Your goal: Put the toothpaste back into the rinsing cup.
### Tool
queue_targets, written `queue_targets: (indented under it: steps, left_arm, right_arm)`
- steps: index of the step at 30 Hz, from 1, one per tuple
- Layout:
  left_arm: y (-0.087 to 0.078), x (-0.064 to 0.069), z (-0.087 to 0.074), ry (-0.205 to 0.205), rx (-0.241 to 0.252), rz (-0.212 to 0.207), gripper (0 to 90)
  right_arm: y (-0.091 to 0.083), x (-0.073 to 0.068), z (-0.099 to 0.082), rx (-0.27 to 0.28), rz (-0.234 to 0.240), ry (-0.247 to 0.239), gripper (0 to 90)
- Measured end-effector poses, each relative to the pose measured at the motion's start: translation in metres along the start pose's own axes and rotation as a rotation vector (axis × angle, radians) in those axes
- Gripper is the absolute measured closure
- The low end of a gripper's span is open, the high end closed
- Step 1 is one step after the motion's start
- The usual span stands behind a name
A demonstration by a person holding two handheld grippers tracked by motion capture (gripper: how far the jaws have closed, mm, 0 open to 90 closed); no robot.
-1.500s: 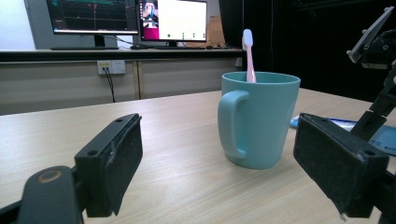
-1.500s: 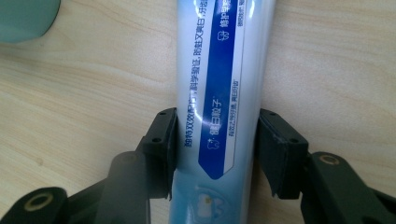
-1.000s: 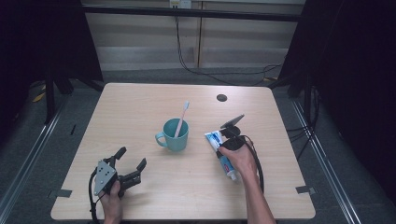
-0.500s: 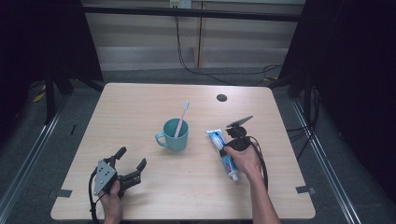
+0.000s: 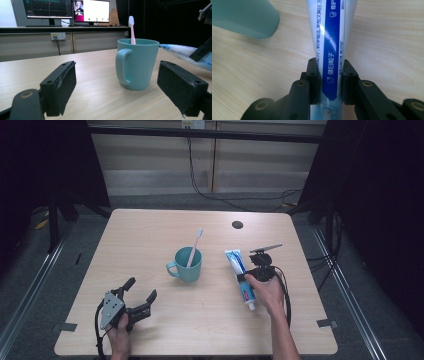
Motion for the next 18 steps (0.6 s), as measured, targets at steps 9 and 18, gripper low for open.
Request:
queue_targets:
  steps: [9,18]
  left_arm:
    - [-0.0001,0.0,-0.0001,0.0,0.001,-0.003,15.8]
    - [-0.0005,-0.0001,-0.0001,0.001,0.001,-0.007,15.8]
  right_arm:
    - [-0.0033,-0.0041,-0.0018,0.109,0.02,-0.023,73.1]
    - [-0.0095,-0.0091,-0.003,0.209,0.031,-0.045,73.1]
Point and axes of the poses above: each handheld gripper's, and its own axes: y roughly forward along the jaws, z roughly out of its top, x roughly to its right, the point moved 2 cm from there along y, roughly forward along the jaws, and after that the axes turned 4 degrees about z, right-handed, at the moved point
